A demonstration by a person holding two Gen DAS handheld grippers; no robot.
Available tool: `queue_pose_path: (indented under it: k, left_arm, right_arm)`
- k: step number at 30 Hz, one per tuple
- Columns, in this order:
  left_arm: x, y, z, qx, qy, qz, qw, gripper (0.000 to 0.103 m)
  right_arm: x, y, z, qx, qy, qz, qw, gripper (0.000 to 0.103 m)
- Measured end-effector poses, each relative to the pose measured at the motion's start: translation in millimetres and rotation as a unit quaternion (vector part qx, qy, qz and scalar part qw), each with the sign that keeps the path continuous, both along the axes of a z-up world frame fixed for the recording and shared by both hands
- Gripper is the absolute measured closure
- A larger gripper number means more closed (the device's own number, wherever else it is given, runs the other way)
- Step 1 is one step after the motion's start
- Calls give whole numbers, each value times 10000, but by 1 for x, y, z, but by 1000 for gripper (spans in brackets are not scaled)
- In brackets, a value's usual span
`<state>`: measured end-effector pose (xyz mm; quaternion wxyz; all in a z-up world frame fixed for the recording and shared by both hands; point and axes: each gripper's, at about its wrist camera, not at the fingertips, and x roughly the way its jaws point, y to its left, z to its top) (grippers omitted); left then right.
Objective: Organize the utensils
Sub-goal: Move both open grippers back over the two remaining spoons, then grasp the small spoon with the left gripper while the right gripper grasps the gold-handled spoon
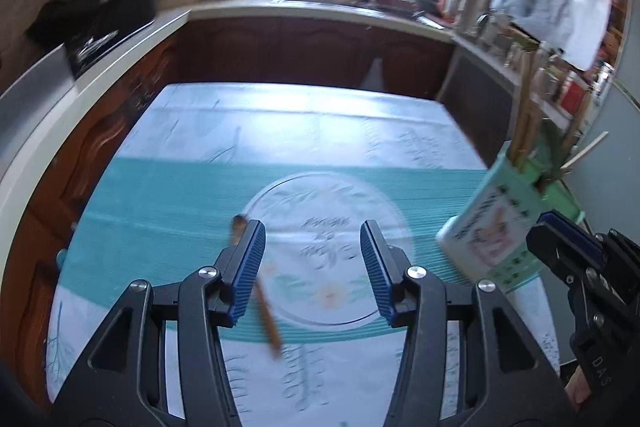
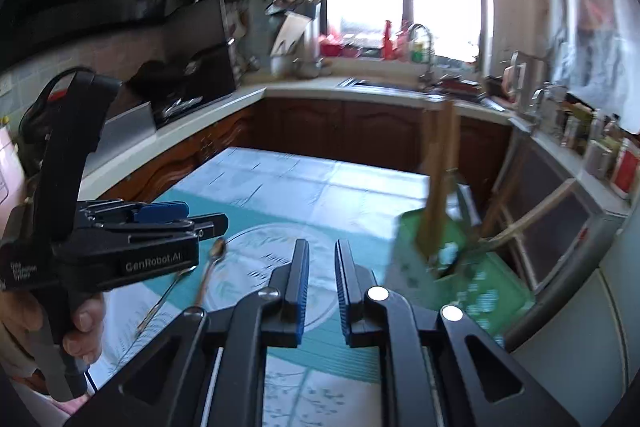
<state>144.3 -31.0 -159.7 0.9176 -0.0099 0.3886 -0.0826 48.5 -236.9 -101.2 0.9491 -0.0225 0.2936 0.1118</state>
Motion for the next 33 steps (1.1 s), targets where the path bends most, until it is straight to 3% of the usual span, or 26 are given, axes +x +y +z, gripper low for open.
queue_pose_path:
  k: [10, 17, 20, 23, 28, 33]
  left_arm:
    - [28, 78, -34, 142, 612, 413, 9972, 57]
    - [56, 100, -73, 177, 1668, 170, 9857, 57]
    - [59, 99, -85, 120, 2038, -12, 9789, 57]
    - [56, 94, -92, 290, 2143, -204, 9761, 57]
    - [59, 90, -93, 424, 2209, -328, 9738, 60]
    - [63, 87, -95, 440, 2332, -377, 9707, 61]
  right_arm:
    - [37, 41, -28, 144, 739, 514, 9958, 90]
    - [89, 71, -55, 527, 1589, 978, 9810, 86]
    - [116, 90, -75, 730, 2107, 1134, 9682, 84]
    - [132, 102, -95, 918, 2576, 1273, 9534, 84]
    - [152, 122, -125, 815, 3229, 1211, 9351, 84]
    - [156, 140, -132, 298, 3321, 1209, 9350, 84]
